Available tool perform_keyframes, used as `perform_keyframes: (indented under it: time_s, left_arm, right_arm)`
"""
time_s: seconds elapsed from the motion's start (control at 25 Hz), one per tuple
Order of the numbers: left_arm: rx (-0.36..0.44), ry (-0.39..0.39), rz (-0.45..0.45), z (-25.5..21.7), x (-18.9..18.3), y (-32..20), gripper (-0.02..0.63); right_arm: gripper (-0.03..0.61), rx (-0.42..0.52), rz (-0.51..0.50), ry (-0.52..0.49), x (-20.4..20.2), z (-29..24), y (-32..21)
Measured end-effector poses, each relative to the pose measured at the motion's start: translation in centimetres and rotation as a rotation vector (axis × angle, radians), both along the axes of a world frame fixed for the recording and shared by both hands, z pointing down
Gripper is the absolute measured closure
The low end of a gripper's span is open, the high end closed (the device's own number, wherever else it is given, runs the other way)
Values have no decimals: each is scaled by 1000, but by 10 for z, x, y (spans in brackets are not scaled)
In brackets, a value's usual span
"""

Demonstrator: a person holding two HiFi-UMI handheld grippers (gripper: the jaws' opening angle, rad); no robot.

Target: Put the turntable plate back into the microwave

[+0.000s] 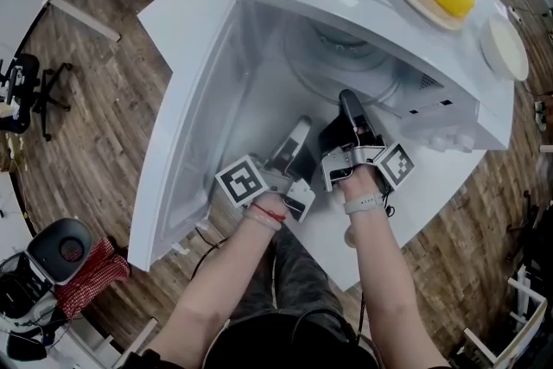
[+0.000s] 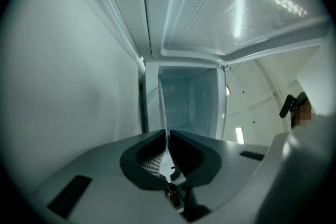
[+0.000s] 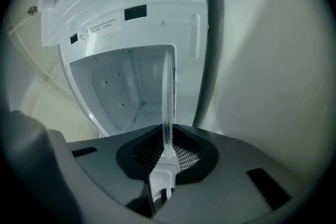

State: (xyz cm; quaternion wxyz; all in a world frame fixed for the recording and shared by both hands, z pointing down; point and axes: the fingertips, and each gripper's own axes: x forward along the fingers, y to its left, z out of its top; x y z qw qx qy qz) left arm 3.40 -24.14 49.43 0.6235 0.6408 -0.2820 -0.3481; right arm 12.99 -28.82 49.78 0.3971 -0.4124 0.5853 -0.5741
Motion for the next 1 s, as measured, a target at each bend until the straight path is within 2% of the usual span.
perform_keyframes:
  time_s: [0.76,1.0]
  left_arm:
    - [3,-18,-3,0,3,-3,583]
    - [29,-44,-2,-6,1,-11,583]
  right_arm:
    - [523,1,1,-2,-3,-9,-18]
    - [522,-37,1,-5,-2,0,-21]
